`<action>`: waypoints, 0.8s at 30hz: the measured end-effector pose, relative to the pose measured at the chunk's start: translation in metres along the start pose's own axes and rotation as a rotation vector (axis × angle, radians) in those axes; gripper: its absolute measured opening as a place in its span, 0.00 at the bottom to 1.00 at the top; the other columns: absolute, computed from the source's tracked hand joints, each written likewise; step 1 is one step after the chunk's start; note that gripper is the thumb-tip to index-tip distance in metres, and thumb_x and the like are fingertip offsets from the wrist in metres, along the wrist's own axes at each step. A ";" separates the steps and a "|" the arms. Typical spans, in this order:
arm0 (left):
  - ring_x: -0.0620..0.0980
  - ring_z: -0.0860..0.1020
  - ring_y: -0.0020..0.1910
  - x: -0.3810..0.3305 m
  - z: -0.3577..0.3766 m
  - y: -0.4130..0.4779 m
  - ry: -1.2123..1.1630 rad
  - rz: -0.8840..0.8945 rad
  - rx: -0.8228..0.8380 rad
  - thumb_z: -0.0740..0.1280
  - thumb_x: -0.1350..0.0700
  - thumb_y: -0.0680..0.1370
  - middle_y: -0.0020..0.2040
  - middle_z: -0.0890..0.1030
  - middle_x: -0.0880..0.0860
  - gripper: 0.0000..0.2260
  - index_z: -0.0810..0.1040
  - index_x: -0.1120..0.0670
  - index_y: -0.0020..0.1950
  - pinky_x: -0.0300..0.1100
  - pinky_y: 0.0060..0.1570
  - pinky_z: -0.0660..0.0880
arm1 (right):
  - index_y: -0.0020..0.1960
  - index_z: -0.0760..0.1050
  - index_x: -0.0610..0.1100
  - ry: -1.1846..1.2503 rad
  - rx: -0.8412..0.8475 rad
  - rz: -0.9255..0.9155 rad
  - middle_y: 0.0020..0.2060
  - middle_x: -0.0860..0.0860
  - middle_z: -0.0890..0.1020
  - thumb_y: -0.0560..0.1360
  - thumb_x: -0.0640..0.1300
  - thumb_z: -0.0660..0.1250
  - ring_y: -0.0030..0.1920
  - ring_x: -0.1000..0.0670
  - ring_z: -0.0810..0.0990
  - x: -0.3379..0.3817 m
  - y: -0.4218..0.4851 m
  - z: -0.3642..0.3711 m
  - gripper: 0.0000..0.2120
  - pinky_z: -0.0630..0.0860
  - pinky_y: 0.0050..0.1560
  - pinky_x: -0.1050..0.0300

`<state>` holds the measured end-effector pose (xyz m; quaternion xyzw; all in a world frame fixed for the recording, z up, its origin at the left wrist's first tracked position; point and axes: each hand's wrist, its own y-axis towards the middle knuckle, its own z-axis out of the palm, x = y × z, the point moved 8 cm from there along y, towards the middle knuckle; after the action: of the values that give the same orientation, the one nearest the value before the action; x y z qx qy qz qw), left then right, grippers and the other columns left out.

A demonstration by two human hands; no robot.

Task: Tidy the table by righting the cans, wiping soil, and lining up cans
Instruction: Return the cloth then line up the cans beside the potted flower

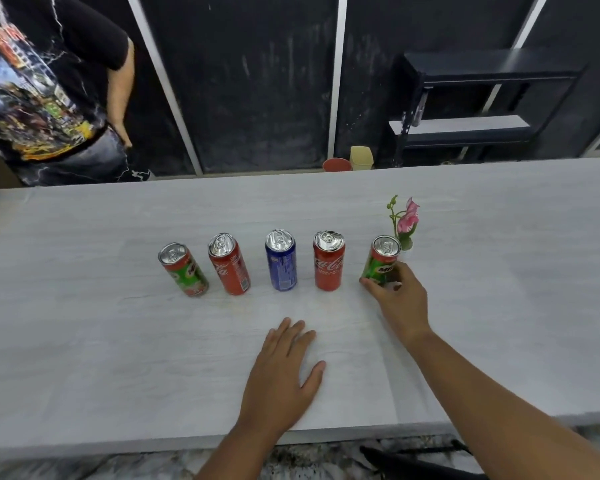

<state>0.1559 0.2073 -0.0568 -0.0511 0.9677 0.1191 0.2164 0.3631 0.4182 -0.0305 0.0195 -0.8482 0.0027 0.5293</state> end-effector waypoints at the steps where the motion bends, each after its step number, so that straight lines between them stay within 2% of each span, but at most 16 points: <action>1: 0.45 0.59 0.87 0.001 0.000 0.000 -0.001 -0.001 0.001 0.62 0.36 0.86 0.83 0.70 0.43 0.24 0.74 0.44 0.80 0.52 0.85 0.61 | 0.62 0.81 0.55 -0.007 -0.003 -0.005 0.53 0.61 0.85 0.69 0.57 0.84 0.54 0.62 0.82 0.000 0.001 0.001 0.25 0.75 0.51 0.65; 5: 0.45 0.59 0.87 0.002 0.001 -0.001 -0.014 -0.002 -0.009 0.62 0.37 0.86 0.83 0.70 0.43 0.24 0.73 0.44 0.80 0.52 0.85 0.61 | 0.62 0.81 0.53 -0.033 0.006 -0.026 0.53 0.60 0.86 0.69 0.57 0.83 0.54 0.63 0.81 0.000 0.002 0.002 0.25 0.75 0.51 0.64; 8: 0.45 0.58 0.87 0.004 0.003 -0.001 -0.017 0.002 -0.014 0.62 0.37 0.86 0.83 0.69 0.43 0.24 0.73 0.44 0.80 0.52 0.85 0.60 | 0.62 0.81 0.52 -0.069 -0.002 -0.043 0.52 0.57 0.86 0.71 0.57 0.82 0.52 0.58 0.82 0.002 0.003 0.002 0.23 0.75 0.50 0.61; 12: 0.45 0.57 0.87 0.005 0.005 -0.001 -0.013 0.001 -0.008 0.60 0.36 0.87 0.84 0.69 0.43 0.24 0.72 0.44 0.81 0.51 0.86 0.59 | 0.60 0.81 0.52 -0.097 0.012 -0.046 0.51 0.58 0.85 0.71 0.57 0.82 0.50 0.63 0.81 0.005 0.003 0.003 0.21 0.72 0.46 0.67; 15: 0.45 0.57 0.87 0.005 0.004 -0.002 -0.011 0.001 -0.012 0.61 0.36 0.87 0.84 0.69 0.43 0.25 0.72 0.44 0.81 0.51 0.86 0.58 | 0.62 0.81 0.50 -0.109 0.019 -0.053 0.51 0.57 0.85 0.71 0.56 0.82 0.51 0.58 0.82 0.007 0.004 0.003 0.23 0.72 0.46 0.68; 17: 0.45 0.58 0.87 0.004 0.003 -0.002 -0.009 0.002 -0.012 0.61 0.37 0.87 0.83 0.69 0.44 0.24 0.73 0.45 0.81 0.51 0.86 0.59 | 0.67 0.80 0.49 -0.084 0.037 -0.052 0.54 0.58 0.84 0.71 0.53 0.83 0.53 0.56 0.82 0.007 0.001 0.004 0.28 0.73 0.49 0.68; 19: 0.46 0.59 0.87 0.003 0.002 -0.002 -0.010 0.005 -0.009 0.61 0.37 0.87 0.83 0.70 0.44 0.24 0.73 0.45 0.81 0.52 0.86 0.59 | 0.75 0.74 0.51 -0.040 0.025 -0.026 0.60 0.58 0.81 0.73 0.49 0.83 0.57 0.56 0.80 0.000 -0.009 0.002 0.34 0.75 0.58 0.62; 21: 0.46 0.59 0.87 0.003 0.002 -0.002 -0.012 0.006 -0.005 0.62 0.37 0.86 0.83 0.70 0.44 0.24 0.73 0.45 0.81 0.52 0.86 0.60 | 0.79 0.70 0.51 0.025 -0.057 0.019 0.65 0.57 0.80 0.78 0.45 0.78 0.62 0.53 0.79 -0.015 -0.021 -0.010 0.33 0.76 0.66 0.53; 24: 0.45 0.58 0.87 0.003 0.002 -0.001 -0.009 0.001 0.001 0.61 0.36 0.86 0.84 0.69 0.43 0.24 0.73 0.44 0.81 0.51 0.86 0.59 | 0.78 0.72 0.54 0.065 -0.168 0.059 0.69 0.57 0.80 0.81 0.42 0.72 0.69 0.52 0.77 -0.031 -0.025 -0.031 0.27 0.73 0.72 0.50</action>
<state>0.1540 0.2063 -0.0604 -0.0500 0.9667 0.1190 0.2210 0.4057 0.3953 -0.0450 -0.0504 -0.8279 -0.0523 0.5561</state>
